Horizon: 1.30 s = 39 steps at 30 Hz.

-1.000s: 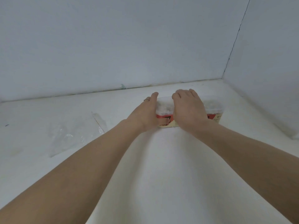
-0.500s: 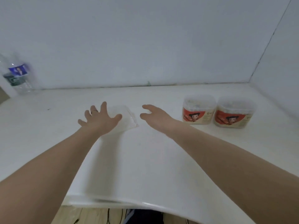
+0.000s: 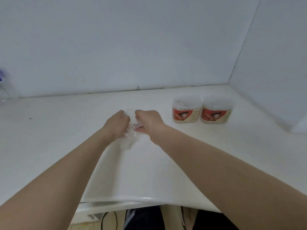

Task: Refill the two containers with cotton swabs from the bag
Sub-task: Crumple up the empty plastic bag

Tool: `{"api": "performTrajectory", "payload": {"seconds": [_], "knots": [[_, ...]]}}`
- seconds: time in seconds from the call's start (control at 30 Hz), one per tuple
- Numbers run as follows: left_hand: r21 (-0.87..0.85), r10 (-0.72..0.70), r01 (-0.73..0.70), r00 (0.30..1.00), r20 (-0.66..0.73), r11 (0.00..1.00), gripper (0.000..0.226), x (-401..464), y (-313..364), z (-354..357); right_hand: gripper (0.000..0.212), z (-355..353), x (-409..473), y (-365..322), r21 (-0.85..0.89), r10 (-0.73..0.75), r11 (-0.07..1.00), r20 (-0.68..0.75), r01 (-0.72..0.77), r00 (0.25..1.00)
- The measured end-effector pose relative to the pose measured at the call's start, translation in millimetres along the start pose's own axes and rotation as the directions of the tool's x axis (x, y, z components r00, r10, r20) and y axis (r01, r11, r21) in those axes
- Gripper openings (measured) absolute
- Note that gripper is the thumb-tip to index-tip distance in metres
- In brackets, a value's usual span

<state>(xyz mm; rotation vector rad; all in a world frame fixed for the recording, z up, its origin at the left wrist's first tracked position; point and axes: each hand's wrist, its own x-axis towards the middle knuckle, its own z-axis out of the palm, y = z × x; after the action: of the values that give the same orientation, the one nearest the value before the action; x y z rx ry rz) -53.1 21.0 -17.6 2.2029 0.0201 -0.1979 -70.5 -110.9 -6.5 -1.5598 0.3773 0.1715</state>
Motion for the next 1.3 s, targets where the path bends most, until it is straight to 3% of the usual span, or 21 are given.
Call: {"api": "performTrajectory", "payload": {"seconds": [0.13,0.33,0.53,0.67,0.77,0.9,1.1,1.3], "knots": [[-0.108,0.105,-0.093,0.988,0.114,0.990,0.022,-26,58,31,0.018,-44,-27,-12,-0.142,-0.210,0.973,-0.216,0.182,0.954],[-0.331,0.231,-0.118,0.917,0.326,0.936,0.026,-96,154,113,0.006,-158,-97,-11,-0.189,-0.334,0.943,-0.543,0.275,0.771],[-0.393,0.360,-0.146,0.753,0.551,0.908,0.034,-191,205,225,0.018,-298,-209,46,-0.180,-0.251,0.967,-0.804,0.182,0.539],[-0.252,0.409,-0.331,0.605,0.683,0.909,0.028,-253,207,310,0.009,-367,-285,111,-0.151,-0.154,0.988,-0.910,0.038,0.384],[-0.157,0.417,-0.468,0.525,0.742,0.869,0.027,-282,189,361,0.019,-396,-317,164,-0.095,-0.080,0.995,-0.946,-0.033,0.315],[-0.027,0.317,-0.511,0.489,0.812,0.859,0.024,-293,148,417,0.017,-410,-319,234,-0.031,0.027,0.988,-0.930,-0.152,0.367],[0.180,0.132,-0.486,0.539,0.832,0.855,0.041,-262,78,462,0.018,-402,-274,313,0.018,0.171,0.961,-0.823,-0.277,0.541],[0.273,-0.025,-0.393,0.533,0.846,0.878,0.045,-232,24,501,0.027,-408,-233,360,-0.112,0.247,0.887,-0.703,-0.447,0.667]]}}
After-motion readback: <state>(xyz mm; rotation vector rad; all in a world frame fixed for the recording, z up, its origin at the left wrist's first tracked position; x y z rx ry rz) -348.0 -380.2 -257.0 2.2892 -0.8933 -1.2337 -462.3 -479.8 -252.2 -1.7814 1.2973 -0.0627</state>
